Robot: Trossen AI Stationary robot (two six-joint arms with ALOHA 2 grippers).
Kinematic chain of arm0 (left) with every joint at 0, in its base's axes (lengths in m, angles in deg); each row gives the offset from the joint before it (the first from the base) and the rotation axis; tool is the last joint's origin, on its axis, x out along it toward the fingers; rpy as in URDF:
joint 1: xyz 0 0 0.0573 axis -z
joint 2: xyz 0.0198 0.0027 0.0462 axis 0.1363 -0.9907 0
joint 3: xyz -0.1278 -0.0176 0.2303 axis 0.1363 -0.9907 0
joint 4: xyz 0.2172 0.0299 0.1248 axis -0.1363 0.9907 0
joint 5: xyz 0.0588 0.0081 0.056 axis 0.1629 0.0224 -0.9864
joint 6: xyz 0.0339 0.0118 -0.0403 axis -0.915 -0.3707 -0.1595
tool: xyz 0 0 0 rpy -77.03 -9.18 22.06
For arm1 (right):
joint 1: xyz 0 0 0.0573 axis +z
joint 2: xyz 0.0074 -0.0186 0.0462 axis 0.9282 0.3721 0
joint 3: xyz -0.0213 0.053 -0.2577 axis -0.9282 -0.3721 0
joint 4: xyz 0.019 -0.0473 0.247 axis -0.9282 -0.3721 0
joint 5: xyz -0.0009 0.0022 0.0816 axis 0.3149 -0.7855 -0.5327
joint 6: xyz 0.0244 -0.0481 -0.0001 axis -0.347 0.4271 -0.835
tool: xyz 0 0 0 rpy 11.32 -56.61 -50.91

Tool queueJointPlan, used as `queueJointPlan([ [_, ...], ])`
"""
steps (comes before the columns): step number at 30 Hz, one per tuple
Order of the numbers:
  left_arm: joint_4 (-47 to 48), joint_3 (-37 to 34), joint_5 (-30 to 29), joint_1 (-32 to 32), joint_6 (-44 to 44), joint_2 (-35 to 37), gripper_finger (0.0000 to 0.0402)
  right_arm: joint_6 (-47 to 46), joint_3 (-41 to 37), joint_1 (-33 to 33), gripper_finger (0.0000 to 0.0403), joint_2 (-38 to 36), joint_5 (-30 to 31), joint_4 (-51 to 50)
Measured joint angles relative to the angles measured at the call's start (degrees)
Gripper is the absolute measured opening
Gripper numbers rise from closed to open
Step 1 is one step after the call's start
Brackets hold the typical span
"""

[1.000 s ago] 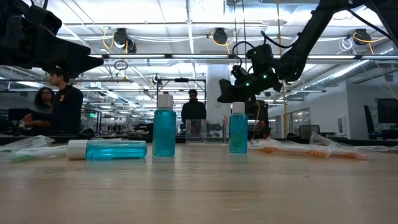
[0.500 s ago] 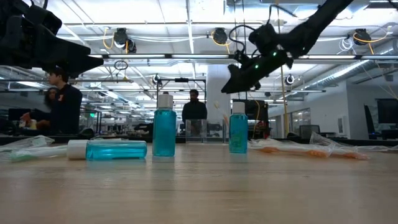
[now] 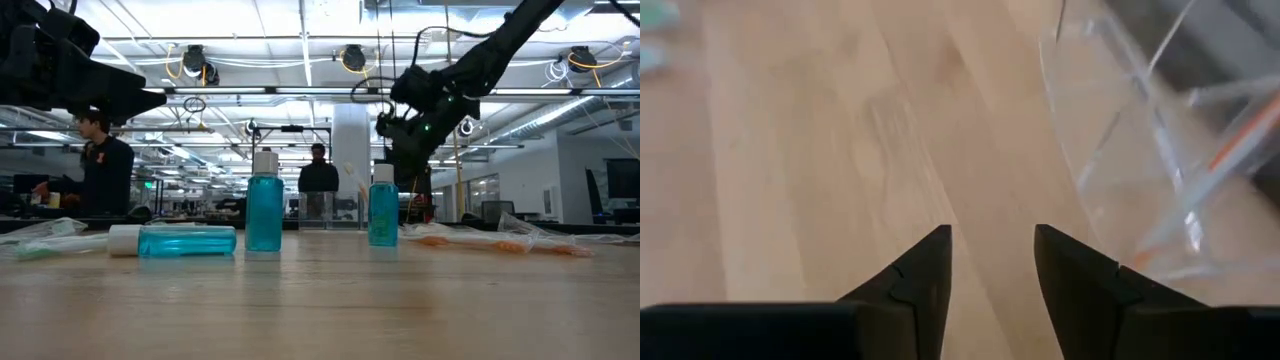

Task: Pick & Place toothbrushing station
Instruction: Adjust the transparent organizer, then put the orange toothbrush into the transparent organizer

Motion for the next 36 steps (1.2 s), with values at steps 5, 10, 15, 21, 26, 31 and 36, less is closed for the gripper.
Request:
queueJointPlan([
  [5, 0.0, 0.0, 0.0, 0.0, 0.0, 0.0, 0.0310, 0.8, 0.0, -0.1, 0.0134, 2.6, 1.9, 1.3],
  [10, 0.0, 0.0, 0.0, 0.0, 0.0, 0.0, 0.0310, 2.2, 0.0, 0.0, 0.0134, 3.0, 10.6, 1.5],
  [15, 0.0, 0.0, 0.0, 0.0, 0.0, 0.0, 0.0310, 3.5, 0.0, -0.4, 0.0134, 2.9, 13.9, 2.3],
  [21, 0.0, 0.0, 0.0, 0.0, 0.0, 0.0, 0.0310, 4.0, 0.0, -0.8, 0.0134, 2.9, 13.8, 7.4],
  [26, 0.0, 0.0, 0.0, 0.0, 0.0, 0.0, 0.0310, 3.2, 0.0, 0.0, 0.0134, 1.1, 13.6, 3.5],
  [31, 0.0, 0.0, 0.0, 0.0, 0.0, 0.0, 0.0310, -3.9, 0.1, 3.4, 0.0134, -5.7, 13.6, -8.8],
  [36, 0.0, 0.0, 0.0, 0.0, 0.0, 0.0, 0.0310, -14.3, 0.1, 11.2, 0.0134, -11.7, 16.0, -22.0],
])
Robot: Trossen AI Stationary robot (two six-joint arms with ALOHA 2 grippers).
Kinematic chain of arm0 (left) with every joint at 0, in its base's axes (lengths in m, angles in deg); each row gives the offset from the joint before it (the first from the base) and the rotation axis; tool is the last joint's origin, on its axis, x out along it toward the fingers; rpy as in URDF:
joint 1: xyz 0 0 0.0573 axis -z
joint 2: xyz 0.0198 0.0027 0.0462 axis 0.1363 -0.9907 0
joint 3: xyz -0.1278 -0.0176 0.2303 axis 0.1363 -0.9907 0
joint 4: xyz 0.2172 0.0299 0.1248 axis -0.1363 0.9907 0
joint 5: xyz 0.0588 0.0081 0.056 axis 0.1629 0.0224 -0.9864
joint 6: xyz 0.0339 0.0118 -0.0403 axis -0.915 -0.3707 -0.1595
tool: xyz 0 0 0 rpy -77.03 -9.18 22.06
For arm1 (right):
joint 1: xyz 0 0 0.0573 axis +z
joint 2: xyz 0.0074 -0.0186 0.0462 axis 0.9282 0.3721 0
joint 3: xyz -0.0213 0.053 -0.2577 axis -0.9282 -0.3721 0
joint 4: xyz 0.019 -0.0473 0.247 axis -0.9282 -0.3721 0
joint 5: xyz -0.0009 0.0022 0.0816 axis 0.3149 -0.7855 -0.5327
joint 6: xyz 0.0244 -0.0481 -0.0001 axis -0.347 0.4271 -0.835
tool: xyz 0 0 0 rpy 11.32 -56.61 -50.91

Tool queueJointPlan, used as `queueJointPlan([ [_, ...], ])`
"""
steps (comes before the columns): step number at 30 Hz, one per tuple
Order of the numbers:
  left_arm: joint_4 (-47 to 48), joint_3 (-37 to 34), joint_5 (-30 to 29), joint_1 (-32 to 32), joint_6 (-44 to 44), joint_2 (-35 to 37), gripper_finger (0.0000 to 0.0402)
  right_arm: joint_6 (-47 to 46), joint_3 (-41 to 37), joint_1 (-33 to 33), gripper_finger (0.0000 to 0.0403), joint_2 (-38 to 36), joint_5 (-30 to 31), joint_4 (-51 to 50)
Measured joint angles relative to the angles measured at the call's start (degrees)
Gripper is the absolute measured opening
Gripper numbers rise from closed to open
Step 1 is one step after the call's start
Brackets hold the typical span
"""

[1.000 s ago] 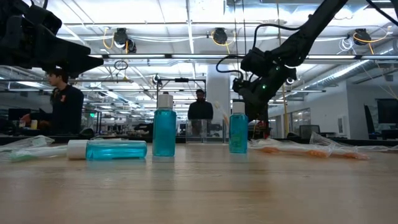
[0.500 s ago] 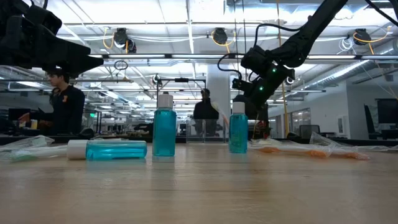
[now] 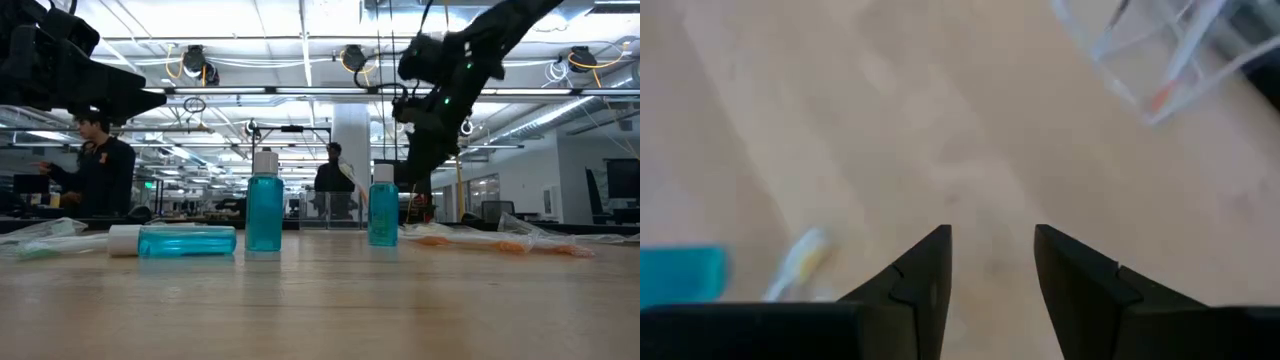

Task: Pick & Place toothbrushing station
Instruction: Put the orange toothbrush into the transparent organizer

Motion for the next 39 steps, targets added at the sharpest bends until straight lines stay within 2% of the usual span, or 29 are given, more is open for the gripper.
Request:
queueJointPlan([
  [4, 0.0, 0.0, 0.0, 0.0, 0.0, 0.0, 0.0310, -7.6, 0.0, 7.9, 0.0134, -0.5, 11.5, -8.1],
  [6, 0.0, 0.0, 0.0, 0.0, 0.0, 0.0, 0.0310, -10.8, 0.0, 10.5, 0.0134, 0.3, 12.9, -8.5],
  [10, 0.0, 0.0, 0.0, 0.0, 0.0, 0.0, 0.0310, -13.4, -1.9, 13.2, 0.0134, 1.9, 12.3, -5.0],
  [16, 0.0, 0.0, 0.0, 0.0, 0.0, 0.0, 0.0310, -19.0, -6.7, 13.1, 0.0141, 2.7, 12.3, -0.7],
  [20, 0.0, 0.0, 0.0, 0.0, 0.0, 0.0, 0.0310, -20.0, -9.1, 13.0, 0.0159, 2.8, 12.1, 2.0],
  [25, 0.0, 0.0, 0.0, 0.0, 0.0, 0.0, 0.0310, -20.2, -10.8, 13.0, 0.0191, 2.8, 7.8, 7.0],
  [31, 0.0, 0.0, 0.0, 0.0, 0.0, 0.0, 0.0310, -20.4, -12.8, 12.8, 0.0221, 2.8, 8.1, 9.6],
  [39, 0.0, 0.0, 0.0, 0.0, 0.0, 0.0, 0.0310, -20.3, -15.9, 12.7, 0.0212, 2.8, 8.0, 15.4],
])
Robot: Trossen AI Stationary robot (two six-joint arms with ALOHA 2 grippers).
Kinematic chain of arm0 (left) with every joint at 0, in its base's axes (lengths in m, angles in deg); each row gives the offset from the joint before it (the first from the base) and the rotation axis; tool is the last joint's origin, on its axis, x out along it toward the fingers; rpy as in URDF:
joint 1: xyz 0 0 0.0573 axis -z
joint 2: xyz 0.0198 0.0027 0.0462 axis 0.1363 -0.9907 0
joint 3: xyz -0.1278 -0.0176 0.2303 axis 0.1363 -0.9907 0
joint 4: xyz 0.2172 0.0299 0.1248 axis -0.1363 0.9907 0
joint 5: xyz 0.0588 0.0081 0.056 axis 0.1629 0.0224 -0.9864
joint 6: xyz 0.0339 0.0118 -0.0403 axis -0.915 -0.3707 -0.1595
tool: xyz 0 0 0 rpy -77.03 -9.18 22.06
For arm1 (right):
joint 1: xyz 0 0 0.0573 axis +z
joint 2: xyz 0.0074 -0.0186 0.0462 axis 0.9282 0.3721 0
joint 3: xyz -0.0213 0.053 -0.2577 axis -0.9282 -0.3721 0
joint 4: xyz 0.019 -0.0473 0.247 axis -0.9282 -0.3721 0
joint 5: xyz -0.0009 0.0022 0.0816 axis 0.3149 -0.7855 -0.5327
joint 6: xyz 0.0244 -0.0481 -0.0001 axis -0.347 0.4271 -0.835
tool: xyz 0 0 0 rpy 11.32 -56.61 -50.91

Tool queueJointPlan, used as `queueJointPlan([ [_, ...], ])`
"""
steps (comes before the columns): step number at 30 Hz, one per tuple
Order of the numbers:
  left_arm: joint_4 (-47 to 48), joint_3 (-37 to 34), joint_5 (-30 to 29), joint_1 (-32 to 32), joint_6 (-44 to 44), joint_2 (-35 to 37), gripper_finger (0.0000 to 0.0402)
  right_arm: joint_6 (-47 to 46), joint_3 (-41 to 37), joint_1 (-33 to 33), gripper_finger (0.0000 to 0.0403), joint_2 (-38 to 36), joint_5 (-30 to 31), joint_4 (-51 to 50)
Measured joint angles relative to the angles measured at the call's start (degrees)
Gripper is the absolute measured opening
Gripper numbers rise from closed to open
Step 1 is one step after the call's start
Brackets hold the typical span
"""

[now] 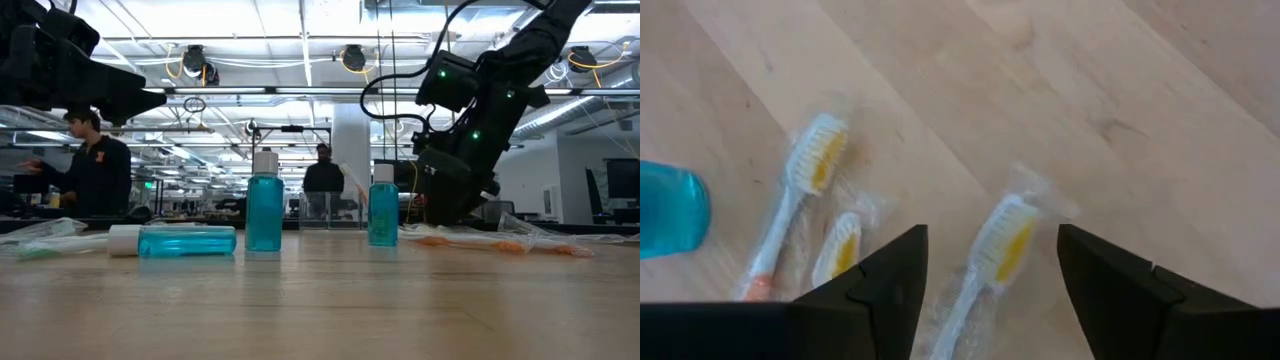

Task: Pick & Place toothbrushing station
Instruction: Put the orange toothbrush into the transparent organizer

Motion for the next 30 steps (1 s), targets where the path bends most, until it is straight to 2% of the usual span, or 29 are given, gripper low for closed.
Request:
queueJointPlan([
  [19, 0.0, 0.0, 0.0, 0.0, 0.0, 0.0, 0.0310, 2.5, -3.9, 0.0, 0.0119, 0.0, 1.8, 7.8],
  [30, 0.0, 0.0, 0.0, 0.0, 0.0, 0.0, 0.0310, 6.3, -3.9, -0.3, 0.0035, 0.0, 3.3, 9.9],
])
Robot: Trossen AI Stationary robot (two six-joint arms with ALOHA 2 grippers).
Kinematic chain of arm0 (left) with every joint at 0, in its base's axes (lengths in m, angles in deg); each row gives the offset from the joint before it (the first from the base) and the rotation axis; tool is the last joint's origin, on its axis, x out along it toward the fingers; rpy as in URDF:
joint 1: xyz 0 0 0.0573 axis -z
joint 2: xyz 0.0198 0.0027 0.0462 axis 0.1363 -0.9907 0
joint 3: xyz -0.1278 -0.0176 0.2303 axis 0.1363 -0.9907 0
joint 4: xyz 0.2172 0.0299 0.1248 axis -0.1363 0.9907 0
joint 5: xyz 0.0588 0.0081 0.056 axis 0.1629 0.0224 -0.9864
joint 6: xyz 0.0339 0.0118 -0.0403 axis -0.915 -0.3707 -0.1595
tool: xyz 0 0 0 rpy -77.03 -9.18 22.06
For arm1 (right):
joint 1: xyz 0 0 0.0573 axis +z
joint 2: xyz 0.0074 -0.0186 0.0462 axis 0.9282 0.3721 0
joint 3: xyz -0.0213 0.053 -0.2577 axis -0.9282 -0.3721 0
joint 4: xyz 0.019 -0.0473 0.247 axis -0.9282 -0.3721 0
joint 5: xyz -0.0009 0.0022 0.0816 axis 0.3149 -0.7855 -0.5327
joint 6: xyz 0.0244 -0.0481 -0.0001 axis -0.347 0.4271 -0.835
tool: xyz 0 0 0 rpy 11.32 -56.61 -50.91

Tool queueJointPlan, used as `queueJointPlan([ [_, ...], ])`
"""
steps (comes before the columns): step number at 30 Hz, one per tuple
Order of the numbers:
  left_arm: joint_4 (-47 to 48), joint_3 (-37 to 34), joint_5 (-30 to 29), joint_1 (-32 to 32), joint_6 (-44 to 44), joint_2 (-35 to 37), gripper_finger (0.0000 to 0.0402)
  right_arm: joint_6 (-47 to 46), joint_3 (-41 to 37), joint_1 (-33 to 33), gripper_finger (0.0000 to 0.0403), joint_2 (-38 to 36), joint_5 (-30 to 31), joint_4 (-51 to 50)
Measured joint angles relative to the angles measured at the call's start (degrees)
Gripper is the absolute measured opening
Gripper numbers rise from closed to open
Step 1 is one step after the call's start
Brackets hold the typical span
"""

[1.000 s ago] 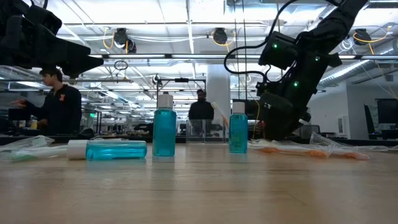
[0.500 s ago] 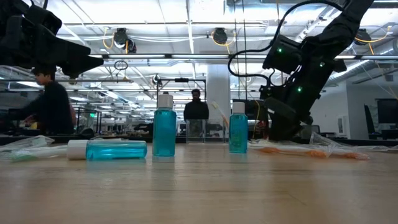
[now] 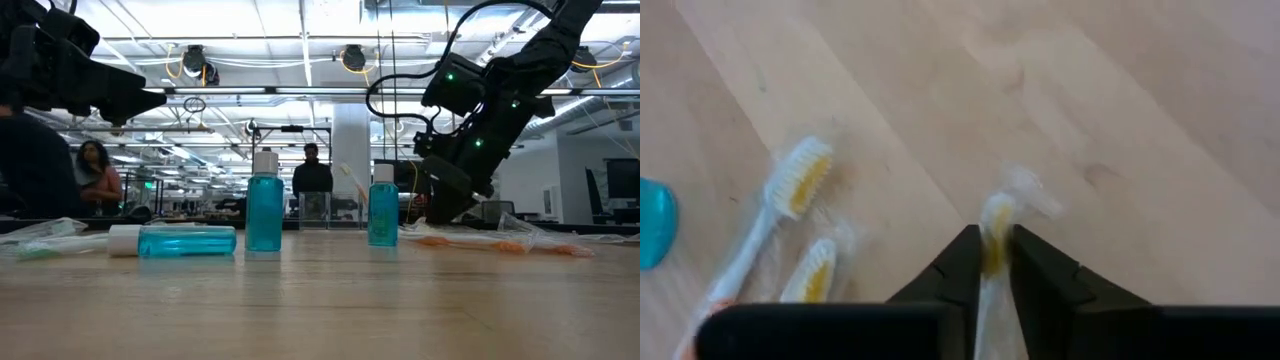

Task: Pick & Place toothbrushing station
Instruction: Put the orange toothbrush into the transparent organizer

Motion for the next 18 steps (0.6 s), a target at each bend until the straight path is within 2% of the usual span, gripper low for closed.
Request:
queueJointPlan([
  [5, 0.0, 0.0, 0.0, 0.0, 0.0, 0.0, 0.0310, 4.2, 0.0, -0.8, 0.0004, 0.0, -0.2, 4.8],
  [12, 0.0, 0.0, 0.0, 0.0, 0.0, 0.0, 0.0310, 10.9, 0.0, -3.5, 0.0002, 0.0, -0.3, 14.0],
  [18, 0.0, 0.0, 0.0, 0.0, 0.0, 0.0, 0.0310, 16.0, 0.0, -7.1, 0.0001, 0.0, -0.9, 25.9],
])
